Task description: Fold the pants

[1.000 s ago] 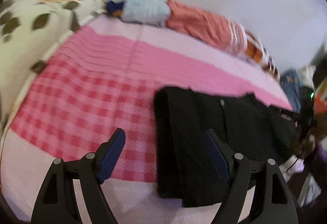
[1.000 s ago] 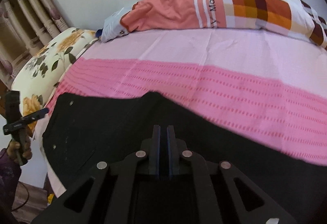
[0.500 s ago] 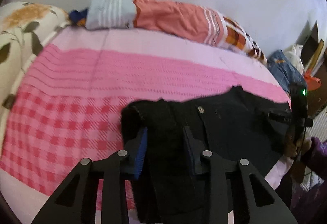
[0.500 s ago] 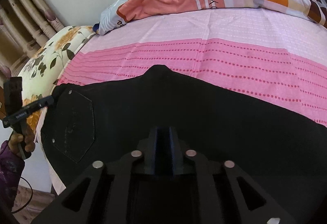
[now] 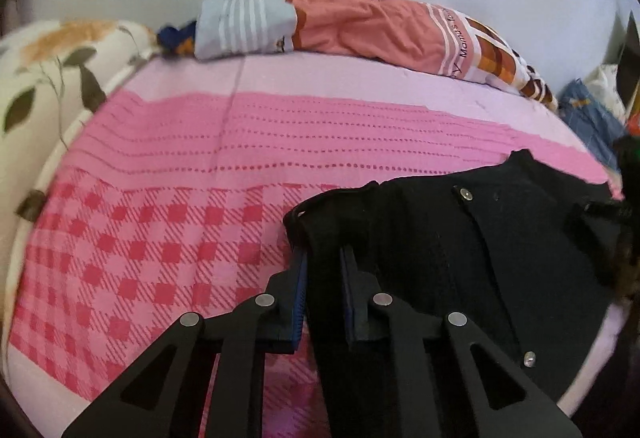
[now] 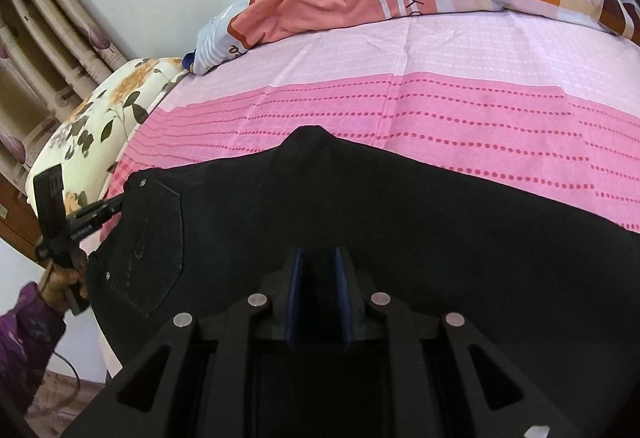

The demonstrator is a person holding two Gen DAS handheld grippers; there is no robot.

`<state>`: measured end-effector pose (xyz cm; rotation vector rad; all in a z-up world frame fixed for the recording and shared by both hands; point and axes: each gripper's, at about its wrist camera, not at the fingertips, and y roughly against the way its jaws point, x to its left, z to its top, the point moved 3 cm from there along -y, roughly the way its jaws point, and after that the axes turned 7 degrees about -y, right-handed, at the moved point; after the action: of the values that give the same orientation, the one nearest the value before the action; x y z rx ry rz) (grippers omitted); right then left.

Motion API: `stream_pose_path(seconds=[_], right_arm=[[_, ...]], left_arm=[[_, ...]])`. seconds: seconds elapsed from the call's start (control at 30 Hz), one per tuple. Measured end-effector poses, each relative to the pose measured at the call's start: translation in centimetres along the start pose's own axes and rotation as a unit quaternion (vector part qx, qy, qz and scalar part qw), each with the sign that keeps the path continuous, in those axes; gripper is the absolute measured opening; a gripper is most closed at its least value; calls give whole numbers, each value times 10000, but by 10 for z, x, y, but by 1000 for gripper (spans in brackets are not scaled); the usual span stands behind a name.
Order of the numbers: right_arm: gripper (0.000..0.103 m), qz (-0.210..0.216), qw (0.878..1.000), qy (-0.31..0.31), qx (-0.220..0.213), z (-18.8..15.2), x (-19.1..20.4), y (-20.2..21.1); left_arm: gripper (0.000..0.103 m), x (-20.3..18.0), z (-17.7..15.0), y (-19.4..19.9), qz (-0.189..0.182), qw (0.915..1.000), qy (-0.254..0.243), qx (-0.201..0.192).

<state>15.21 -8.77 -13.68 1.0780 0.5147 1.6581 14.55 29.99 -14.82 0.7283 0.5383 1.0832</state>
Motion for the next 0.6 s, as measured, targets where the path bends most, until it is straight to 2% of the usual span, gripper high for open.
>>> stream_pose_path(seconds=[0.03, 0.07, 0.1, 0.17, 0.23, 0.27, 0.3, 0.37, 0.43, 0.47, 0.5, 0.53, 0.6], right_arm=[[18, 5, 10000, 1, 23, 1, 1, 1], [20, 65, 10000, -39, 36, 1, 2, 4], [20, 276, 9995, -146, 11, 1, 3, 10], [20, 759, 9966, -317, -90, -2, 7, 28], [20, 1067, 9937, -310, -117, -9, 12, 42], [20, 1283, 9912, -310, -72, -17, 15, 49], [20, 1326, 9908, -266, 1, -26, 17, 51], [20, 1219, 9924, -77, 169, -43, 19, 48], [20, 776, 9961, 51, 410, -60, 12, 35], [14, 614, 9966, 52, 541, -63, 7, 30], [13, 642, 9968, -35, 485, -64, 1, 33], [17, 675, 9962, -248, 485, -61, -5, 43], [17, 945, 9938, -576, 147, -56, -26, 80]], left_arm=[[23, -1, 0, 1, 120, 9999, -49, -17], [34, 1, 0, 2, 223, 9997, -17, -50], [54, 5, -2, 4, 346, 9994, 71, -62], [69, 17, -6, 13, 527, 9977, 420, -118], [70, 23, -8, 23, 500, 9959, 674, -328], [70, 25, -8, 33, 652, 9936, 808, -450], [70, 25, -7, 40, 786, 9917, 890, -501], [70, 21, -3, 63, 863, 9866, 1137, -788], [72, 0, 3, 85, 829, 9827, 1169, -1176], [84, -13, 5, 88, 832, 9834, 1083, -1194], [97, -27, 5, 84, 799, 9858, 968, -1117], [102, -42, 3, 71, 756, 9894, 790, -956], [102, -55, -5, 34, 939, 9940, 475, -301]])
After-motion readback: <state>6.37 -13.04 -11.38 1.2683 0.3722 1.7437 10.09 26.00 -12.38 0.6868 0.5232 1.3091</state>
